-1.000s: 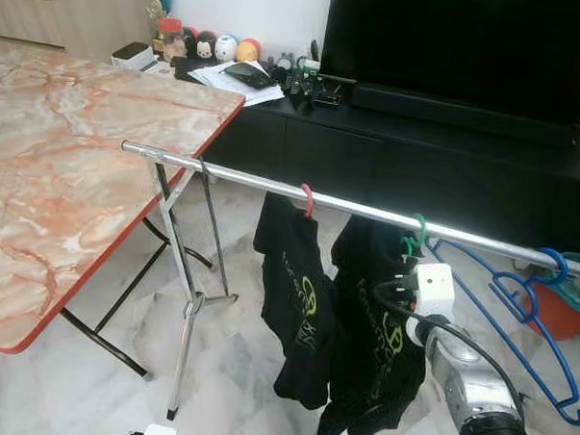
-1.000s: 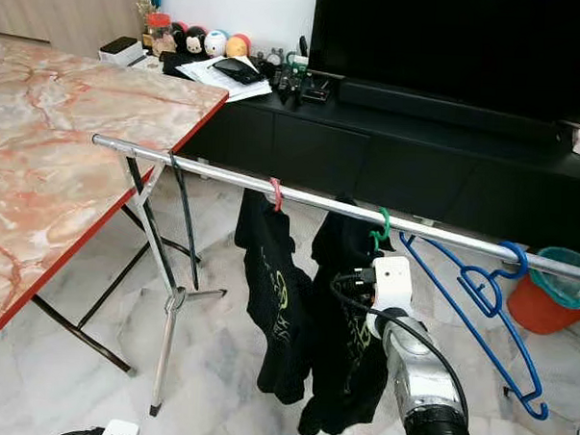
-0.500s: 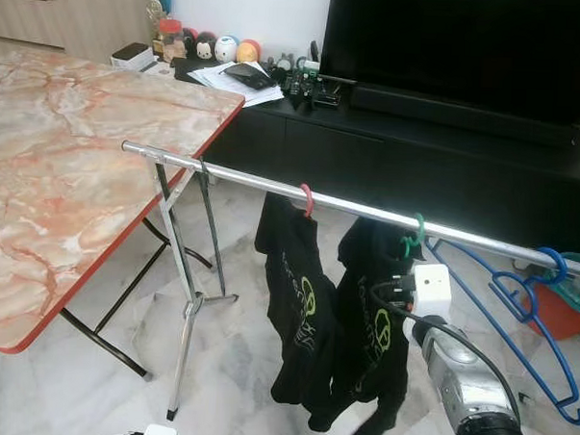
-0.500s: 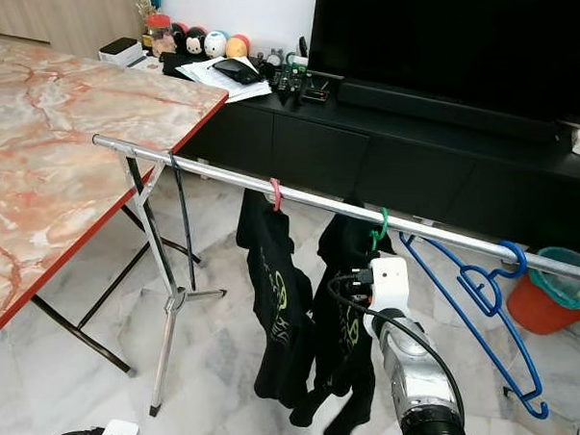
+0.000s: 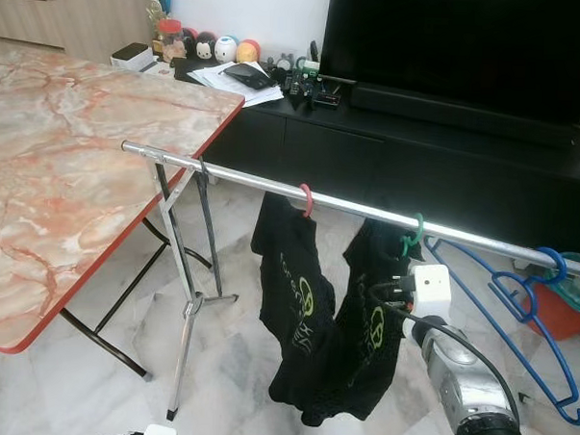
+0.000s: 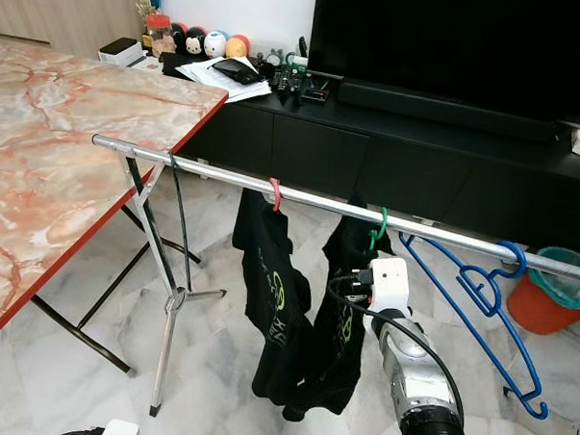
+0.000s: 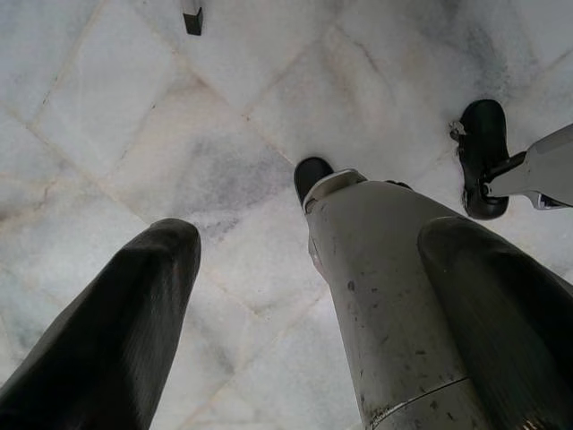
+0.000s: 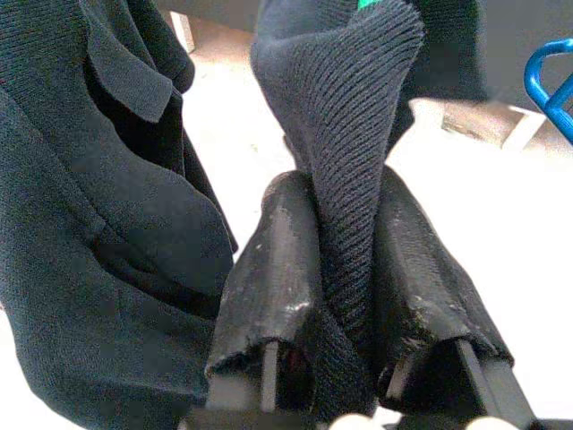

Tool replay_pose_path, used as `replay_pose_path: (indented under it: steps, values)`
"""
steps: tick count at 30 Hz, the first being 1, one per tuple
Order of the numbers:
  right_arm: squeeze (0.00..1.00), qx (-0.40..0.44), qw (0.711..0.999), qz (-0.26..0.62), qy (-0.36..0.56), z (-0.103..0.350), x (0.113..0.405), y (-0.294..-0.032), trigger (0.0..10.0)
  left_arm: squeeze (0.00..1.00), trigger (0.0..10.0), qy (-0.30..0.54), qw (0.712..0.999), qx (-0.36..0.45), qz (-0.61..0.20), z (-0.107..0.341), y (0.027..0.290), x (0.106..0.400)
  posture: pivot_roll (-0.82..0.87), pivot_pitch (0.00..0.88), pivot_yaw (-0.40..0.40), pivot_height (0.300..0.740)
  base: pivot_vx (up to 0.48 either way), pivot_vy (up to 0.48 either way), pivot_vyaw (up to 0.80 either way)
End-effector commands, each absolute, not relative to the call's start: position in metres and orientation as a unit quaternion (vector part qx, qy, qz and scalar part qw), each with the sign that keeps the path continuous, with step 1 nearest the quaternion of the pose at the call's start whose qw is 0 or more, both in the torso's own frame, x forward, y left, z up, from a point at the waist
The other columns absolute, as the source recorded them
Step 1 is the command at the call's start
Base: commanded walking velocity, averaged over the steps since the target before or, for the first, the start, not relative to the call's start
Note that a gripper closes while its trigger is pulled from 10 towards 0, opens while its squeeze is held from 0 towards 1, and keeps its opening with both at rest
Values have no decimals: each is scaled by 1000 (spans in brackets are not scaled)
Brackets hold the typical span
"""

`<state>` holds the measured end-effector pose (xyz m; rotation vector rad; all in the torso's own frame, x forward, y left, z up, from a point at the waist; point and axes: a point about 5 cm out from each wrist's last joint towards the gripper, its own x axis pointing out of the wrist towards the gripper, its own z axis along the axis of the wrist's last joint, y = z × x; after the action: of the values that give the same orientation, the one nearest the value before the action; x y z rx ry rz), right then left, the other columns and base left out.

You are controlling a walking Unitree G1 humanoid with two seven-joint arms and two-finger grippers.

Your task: Hang hanger

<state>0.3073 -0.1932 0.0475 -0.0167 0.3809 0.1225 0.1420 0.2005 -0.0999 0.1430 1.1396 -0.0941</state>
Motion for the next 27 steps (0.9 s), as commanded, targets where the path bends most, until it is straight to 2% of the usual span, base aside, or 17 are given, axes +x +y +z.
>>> replay_pose_path:
  steps: [1, 10, 17, 22, 27]
  values:
    - [0, -7, 981, 65, 181, 52, 311, -190, 0, 0, 10000, 559, 825, 65, -56, -104, 197, 131, -108, 0, -27, 740, 0, 0, 0]
    - [0, -9, 985, 59, 160, 54, 311, -191, 0, 0, 10000, 559, 825, 66, -56, -105, 197, 131, -108, 0, -28, 740, 0, 0, 0]
    - [0, -7, 994, 22, 102, 64, 307, -194, 0, 0, 10000, 558, 826, 65, -55, -105, 196, 130, -105, 0, -38, 740, 0, 0, 0]
    - [0, 0, 998, -7, 66, 65, 291, -201, 0, 0, 10000, 558, 825, 65, -57, -105, 196, 130, -102, 0, -35, 740, 0, 0, 0]
    - [0, 20, 998, -6, 52, 60, 279, -195, 0, 0, 10000, 559, 823, 73, -62, -105, 197, 129, -106, 0, -25, 740, 0, 0, 0]
